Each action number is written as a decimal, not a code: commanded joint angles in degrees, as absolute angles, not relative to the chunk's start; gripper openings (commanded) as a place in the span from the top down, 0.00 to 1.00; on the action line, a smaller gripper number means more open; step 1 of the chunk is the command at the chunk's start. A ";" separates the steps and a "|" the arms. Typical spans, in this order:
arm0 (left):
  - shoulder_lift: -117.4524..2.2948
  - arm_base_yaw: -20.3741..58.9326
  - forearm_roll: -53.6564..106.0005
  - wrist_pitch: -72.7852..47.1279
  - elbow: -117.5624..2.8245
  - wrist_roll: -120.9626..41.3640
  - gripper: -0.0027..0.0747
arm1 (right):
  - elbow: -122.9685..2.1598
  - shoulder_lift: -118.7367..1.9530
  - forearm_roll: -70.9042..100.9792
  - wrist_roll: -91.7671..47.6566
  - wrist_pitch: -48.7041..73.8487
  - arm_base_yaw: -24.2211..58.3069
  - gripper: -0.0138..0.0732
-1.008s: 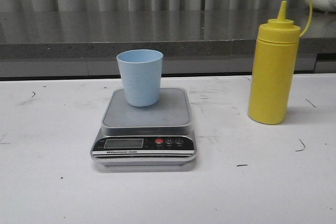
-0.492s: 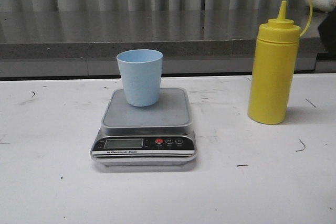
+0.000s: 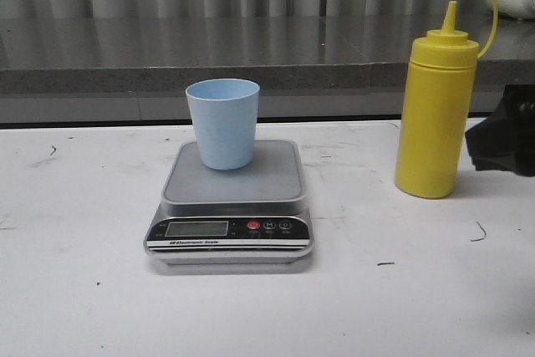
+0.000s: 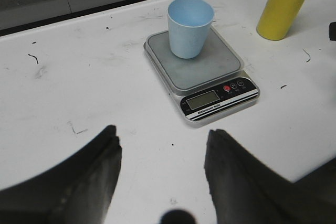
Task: Pour seasoning into cup on scale with both arms
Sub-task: 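Move the right gripper to the yellow squeeze bottle and close on it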
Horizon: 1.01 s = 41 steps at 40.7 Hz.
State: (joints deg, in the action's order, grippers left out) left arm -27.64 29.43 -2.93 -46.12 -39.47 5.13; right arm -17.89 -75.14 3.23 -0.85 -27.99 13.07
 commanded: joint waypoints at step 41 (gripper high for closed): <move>-27.92 29.82 -2.99 -41.57 -41.00 5.68 0.49 | -22.42 -100.71 4.36 -0.75 -70.93 13.08 0.16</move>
State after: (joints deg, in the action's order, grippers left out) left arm -27.64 29.43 -2.93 -46.12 -39.47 5.16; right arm -20.05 -100.71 4.62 -0.73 -64.46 13.07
